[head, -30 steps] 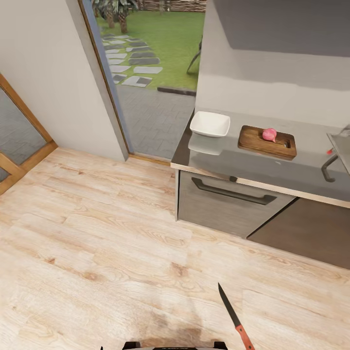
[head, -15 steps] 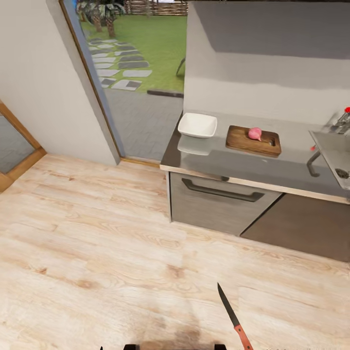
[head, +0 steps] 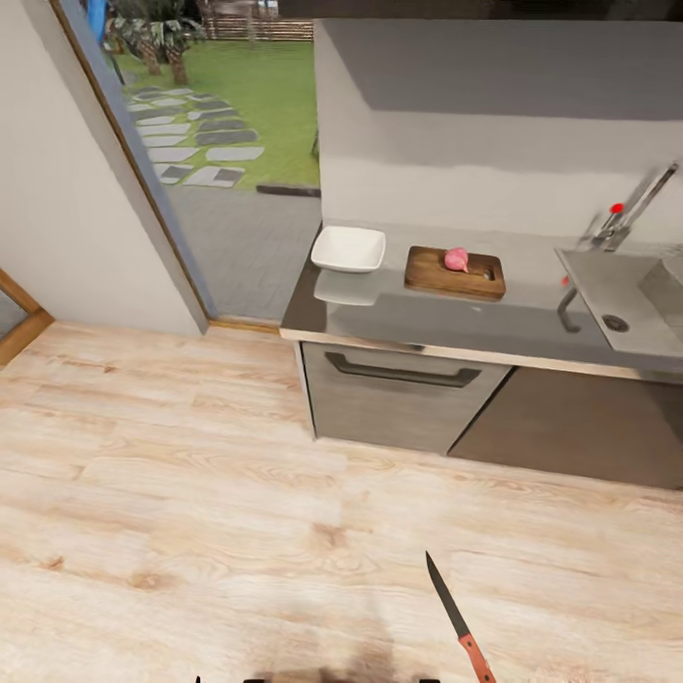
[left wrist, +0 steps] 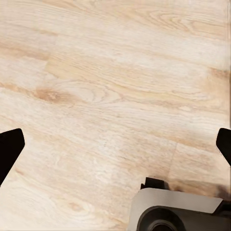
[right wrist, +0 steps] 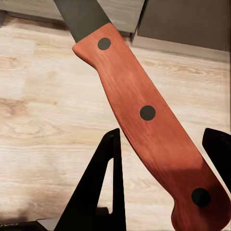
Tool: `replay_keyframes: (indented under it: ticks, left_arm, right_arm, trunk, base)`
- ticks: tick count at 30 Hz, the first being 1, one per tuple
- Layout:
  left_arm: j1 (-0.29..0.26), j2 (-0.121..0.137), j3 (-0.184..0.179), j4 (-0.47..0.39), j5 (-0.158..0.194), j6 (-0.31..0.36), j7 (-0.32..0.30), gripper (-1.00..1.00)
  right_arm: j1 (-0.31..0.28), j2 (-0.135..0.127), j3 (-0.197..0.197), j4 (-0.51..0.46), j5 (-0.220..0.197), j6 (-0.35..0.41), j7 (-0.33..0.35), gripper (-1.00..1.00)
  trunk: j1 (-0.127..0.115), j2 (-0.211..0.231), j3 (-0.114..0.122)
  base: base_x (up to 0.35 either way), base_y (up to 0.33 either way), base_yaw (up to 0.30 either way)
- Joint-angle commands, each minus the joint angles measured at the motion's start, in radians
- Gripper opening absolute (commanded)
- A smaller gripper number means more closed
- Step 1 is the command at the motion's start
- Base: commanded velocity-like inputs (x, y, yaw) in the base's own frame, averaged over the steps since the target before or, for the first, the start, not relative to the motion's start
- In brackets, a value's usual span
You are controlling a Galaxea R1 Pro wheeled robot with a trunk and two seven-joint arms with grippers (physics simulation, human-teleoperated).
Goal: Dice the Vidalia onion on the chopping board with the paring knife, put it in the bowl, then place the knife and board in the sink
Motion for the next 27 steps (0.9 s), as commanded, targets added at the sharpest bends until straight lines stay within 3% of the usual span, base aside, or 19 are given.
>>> replay_keyframes:
  ticks: [1, 11, 27]
  left_arm:
    - [-0.001, 0.000, 0.000, 0.004, 0.003, -0.005, -0.001, 1.00]
    - [-0.001, -0.001, 0.000, 0.004, 0.003, -0.005, -0.001, 1.00]
    - [-0.001, -0.003, 0.000, 0.003, 0.003, -0.006, 0.000, 1.00]
  right_arm:
    - [-0.001, 0.000, 0.008, 0.001, -0.008, -0.003, -0.003, -1.00]
    - [-0.001, 0.002, 0.008, 0.001, -0.042, -0.003, -0.003, -1.00]
    - [-0.001, 0.002, 0.008, 0.002, -0.046, -0.003, -0.003, -1.00]
  trunk:
    - [0.001, -0.002, 0.000]
    - [0.001, -0.002, 0.012]
    - [0.001, -0.002, 0.034]
  base:
    - [0.000, 0.000, -0.212]
    - [0.000, 0.000, -0.188]
    - [0.000, 0.000, -0.151]
